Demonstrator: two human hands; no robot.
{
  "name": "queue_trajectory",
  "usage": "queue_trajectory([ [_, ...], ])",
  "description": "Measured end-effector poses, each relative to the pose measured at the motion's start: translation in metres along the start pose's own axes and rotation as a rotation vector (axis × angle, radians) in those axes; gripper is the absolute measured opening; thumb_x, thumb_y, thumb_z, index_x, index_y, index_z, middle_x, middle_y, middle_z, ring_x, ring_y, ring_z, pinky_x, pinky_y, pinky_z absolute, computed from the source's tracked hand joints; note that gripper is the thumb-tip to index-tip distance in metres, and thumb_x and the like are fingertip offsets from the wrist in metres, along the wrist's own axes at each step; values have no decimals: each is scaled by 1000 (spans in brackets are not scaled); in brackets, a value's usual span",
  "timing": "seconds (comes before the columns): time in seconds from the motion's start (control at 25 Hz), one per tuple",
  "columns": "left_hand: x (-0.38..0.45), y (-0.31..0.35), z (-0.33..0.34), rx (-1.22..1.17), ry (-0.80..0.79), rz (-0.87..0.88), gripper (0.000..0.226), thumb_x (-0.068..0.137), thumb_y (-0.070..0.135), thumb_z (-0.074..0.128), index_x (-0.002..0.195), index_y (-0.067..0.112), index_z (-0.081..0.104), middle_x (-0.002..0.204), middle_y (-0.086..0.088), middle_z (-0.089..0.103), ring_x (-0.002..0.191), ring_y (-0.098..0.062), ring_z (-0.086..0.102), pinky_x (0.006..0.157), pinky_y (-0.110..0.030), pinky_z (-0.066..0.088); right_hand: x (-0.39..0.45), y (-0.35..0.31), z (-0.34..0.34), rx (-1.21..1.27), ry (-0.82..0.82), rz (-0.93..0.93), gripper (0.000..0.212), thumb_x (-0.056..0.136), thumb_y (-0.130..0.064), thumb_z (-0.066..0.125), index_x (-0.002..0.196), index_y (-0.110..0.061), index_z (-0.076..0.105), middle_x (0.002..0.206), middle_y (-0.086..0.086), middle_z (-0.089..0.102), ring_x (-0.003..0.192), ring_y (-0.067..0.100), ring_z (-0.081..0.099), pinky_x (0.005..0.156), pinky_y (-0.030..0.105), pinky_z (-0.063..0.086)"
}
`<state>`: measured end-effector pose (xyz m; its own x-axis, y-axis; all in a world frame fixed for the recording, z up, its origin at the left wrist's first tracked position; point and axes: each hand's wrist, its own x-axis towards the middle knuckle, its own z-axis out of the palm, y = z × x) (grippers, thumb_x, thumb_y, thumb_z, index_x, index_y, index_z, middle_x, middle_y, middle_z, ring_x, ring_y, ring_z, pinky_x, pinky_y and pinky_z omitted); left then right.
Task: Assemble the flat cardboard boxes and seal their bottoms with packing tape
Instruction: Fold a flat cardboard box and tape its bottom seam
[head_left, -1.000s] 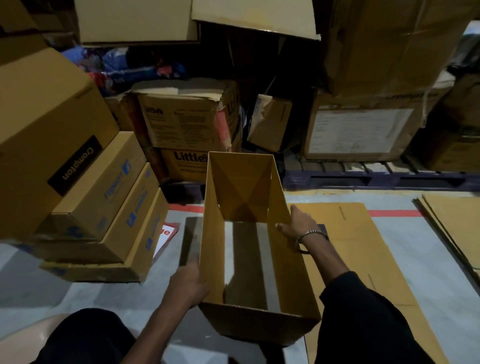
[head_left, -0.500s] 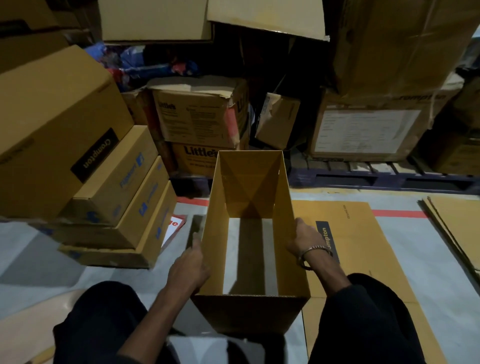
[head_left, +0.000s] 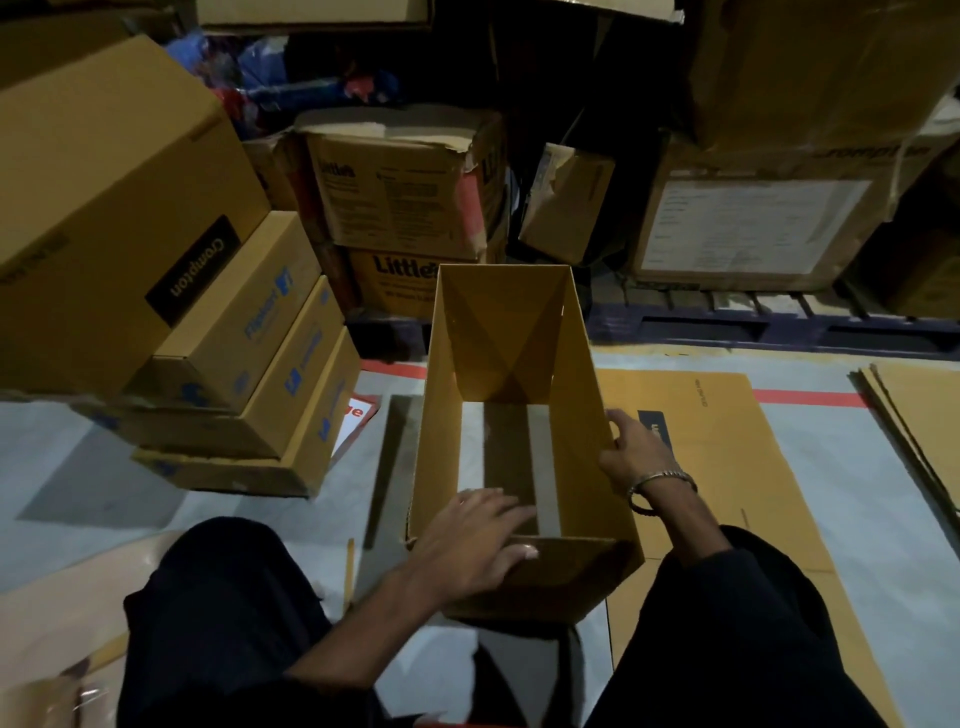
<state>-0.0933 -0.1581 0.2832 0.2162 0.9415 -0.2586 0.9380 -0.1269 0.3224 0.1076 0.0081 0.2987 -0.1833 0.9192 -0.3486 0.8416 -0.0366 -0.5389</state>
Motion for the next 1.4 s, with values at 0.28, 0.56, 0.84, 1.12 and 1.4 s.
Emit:
queue_trajectory([
  [0.28,48,-29,0,-2,12,-200,50,99,62,52,137,30,54,129,1,66,114,-18,60,99,-44,51,1,17,5,-99,26,20,42,99,-18,57,140,-26,50,115,12,68,104,33,65,87,46,58],
  [0.56,73,-46,1,575,100,-434,101,79,84,59,158,26,34,170,-26,9,157,-45,-4,124,-66,-2,-4,-20,31,-459,428,-263,81,90,0,65,160,-13,27,165,17,27,155,33,21,121,45,33],
  [0.84,76,-68,-11,460,169,-620,134,61,93,66,164,26,13,157,-36,-36,150,-55,-25,117,-65,31,48,-28,77,-528,132,-309,67,101,-33,60,158,-15,31,169,15,21,159,30,3,127,45,11],
  [1.12,63,-76,-18,404,188,-598,112,72,83,68,160,26,27,159,-33,-35,156,-49,-10,111,-51,47,134,-47,61,-449,107,-266,73,97,-23,65,159,-17,27,169,14,17,159,30,3,127,46,13],
  [1.4,69,-67,-19,458,158,-652,92,84,66,70,155,22,30,157,-39,-32,153,-51,5,104,-46,51,199,-116,37,113,92,-70,84,92,-29,76,159,-17,27,160,9,35,143,31,42,114,47,42],
])
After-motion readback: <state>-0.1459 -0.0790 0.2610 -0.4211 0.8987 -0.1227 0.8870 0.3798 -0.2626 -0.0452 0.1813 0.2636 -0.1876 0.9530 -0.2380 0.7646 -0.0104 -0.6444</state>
